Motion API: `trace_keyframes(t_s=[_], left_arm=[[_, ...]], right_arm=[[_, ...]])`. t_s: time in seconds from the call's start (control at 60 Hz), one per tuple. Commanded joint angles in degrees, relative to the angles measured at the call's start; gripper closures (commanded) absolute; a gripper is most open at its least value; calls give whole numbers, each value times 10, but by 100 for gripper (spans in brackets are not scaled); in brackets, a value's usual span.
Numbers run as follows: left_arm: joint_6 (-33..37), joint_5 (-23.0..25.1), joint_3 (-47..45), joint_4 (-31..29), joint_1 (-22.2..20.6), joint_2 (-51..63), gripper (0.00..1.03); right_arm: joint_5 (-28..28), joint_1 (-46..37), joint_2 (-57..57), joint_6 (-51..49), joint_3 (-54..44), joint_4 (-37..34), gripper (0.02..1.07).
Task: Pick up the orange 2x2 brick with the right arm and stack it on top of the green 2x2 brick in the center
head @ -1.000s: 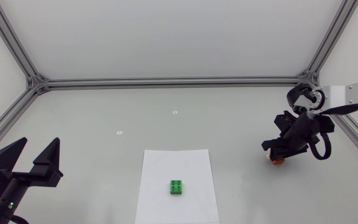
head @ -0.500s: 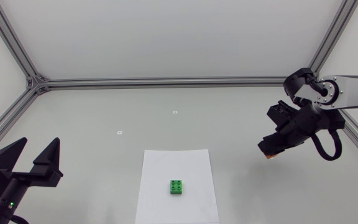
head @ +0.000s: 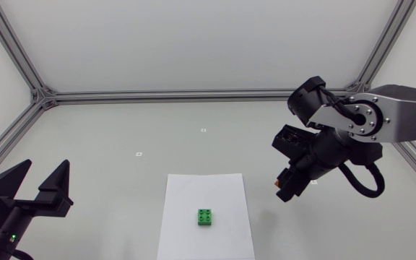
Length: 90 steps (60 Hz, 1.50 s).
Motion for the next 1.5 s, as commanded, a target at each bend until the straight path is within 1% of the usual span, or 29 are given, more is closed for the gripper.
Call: trace_keyframes(t_s=[0.0, 0.15, 0.233, 0.283, 0.317, 0.533, 0.883, 1.183, 1.483], left_arm=[[7, 2, -23, -8, 2, -5, 4], [7, 2, -23, -8, 2, -5, 4], [7, 2, -23, -8, 2, -5, 4], [7, 2, -23, -8, 2, -5, 4], [7, 2, -23, -8, 2, -5, 4], [7, 2, -23, -8, 2, -5, 4], [7, 2, -23, -8, 2, -5, 4], [7, 2, -23, -8, 2, -5, 4], [7, 2, -23, -8, 2, -5, 4]], right_arm=[[9, 32, 0, -37, 6, -8, 93], [16, 105, 11, -43, 16, -23, 93], [31, 158, 21, -43, 22, -26, 93], [32, 180, 31, -46, 28, -31, 98], [33, 192, 50, -48, 42, -54, 99], [24, 227, 93, -72, 80, -66, 101], [-18, 252, 149, -108, 124, -59, 101], [-28, 264, 199, -151, 166, -56, 101], [-34, 275, 256, -168, 214, -56, 101]])
